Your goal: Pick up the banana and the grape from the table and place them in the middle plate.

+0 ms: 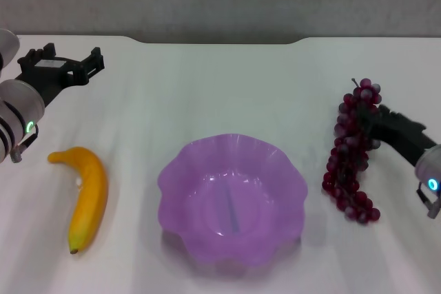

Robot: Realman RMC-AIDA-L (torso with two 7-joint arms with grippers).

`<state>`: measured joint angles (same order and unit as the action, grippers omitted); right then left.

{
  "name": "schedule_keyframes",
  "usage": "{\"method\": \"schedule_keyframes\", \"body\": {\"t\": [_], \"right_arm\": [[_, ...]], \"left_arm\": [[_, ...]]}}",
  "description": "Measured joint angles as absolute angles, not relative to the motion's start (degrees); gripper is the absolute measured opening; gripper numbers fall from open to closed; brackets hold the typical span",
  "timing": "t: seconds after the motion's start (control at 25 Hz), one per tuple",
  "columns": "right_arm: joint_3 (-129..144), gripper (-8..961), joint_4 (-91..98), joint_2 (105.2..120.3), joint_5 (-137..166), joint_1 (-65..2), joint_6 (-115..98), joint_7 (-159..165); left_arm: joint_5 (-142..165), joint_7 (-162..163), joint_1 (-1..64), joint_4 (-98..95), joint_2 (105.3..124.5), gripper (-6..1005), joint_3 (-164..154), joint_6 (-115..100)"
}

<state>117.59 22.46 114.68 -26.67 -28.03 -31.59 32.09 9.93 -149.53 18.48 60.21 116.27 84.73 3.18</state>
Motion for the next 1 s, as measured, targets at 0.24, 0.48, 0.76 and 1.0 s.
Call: {"method": "schedule_keyframes", "body": {"t": [0.24,0.48,0.76,1.0], "right_arm": [[119.5,407,22.2,114.56,-25.6,-30.6,-23.6,35.9],[121.1,675,22.2,114.67,-25.5,-31.1,-19.1,36.2],[121.7,763,21.4,114.7,-25.5,-31.4,-18.5,36.6],[121.6,760,18.3,114.74,-25.8,-32.6,-18.5,36.6]], "left_arm": [[9.9,-149.5,18.6,60.2,116.27,849,84.7,3.2],[9.9,-149.5,18.7,60.3,116.27,849,84.2,3.2],[9.9,-149.5,18.8,60.3,116.27,848,84.2,3.2],[9.9,-149.5,18.8,60.4,116.27,848,84.2,3.2]]}}
